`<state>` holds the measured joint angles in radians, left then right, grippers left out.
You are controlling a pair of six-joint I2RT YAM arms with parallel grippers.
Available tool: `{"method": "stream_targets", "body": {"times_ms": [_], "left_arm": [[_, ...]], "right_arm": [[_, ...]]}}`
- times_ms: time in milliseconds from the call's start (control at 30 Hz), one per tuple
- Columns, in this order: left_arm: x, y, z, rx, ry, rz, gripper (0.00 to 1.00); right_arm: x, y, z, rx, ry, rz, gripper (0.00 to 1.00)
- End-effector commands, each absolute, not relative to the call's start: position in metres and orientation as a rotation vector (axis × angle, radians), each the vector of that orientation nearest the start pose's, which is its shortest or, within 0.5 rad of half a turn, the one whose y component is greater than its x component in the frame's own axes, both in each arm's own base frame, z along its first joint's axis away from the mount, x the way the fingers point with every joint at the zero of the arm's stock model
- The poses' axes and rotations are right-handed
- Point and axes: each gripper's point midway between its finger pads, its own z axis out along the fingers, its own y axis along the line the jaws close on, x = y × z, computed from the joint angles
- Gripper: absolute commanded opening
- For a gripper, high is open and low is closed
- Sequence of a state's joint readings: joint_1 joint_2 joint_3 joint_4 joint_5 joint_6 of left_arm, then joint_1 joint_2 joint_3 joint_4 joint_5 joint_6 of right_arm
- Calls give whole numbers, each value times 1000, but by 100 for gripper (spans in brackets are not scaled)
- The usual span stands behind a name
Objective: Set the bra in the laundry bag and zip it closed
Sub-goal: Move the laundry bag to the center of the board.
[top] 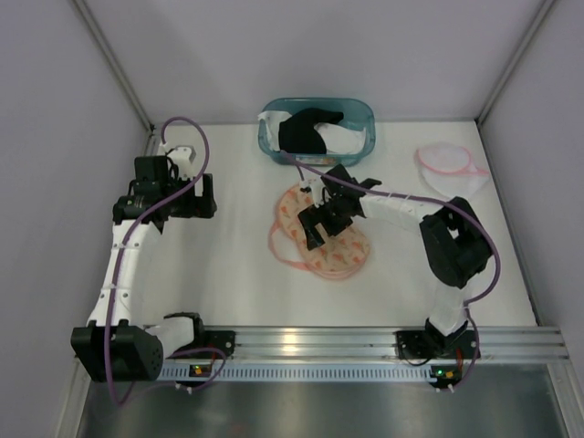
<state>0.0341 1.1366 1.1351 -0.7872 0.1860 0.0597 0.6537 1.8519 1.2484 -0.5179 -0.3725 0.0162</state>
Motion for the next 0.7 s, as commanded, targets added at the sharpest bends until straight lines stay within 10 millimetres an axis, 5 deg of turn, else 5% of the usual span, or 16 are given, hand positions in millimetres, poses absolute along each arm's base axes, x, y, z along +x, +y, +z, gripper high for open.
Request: {"method": "stream_targets", "body": {"times_ms": [0, 100, 233, 433, 667], "left_arm": [[302, -19, 221, 128, 2312, -163, 99], [305, -20, 224, 108, 2310, -173, 99], [311, -23, 232, 83, 2301, -200, 99], [316, -26, 237, 73, 2293, -223, 99], [313, -22, 234, 78, 2297, -193, 99]], "right_arm": [[281, 312, 115, -1051, 2374, 709, 95], [267, 317, 120, -1184, 2300, 617, 81], [233, 325, 95, -1361, 2297, 517, 59], [231, 331, 61, -1407, 2339, 381, 57], [247, 331, 54, -1362, 2354, 283, 54]]}}
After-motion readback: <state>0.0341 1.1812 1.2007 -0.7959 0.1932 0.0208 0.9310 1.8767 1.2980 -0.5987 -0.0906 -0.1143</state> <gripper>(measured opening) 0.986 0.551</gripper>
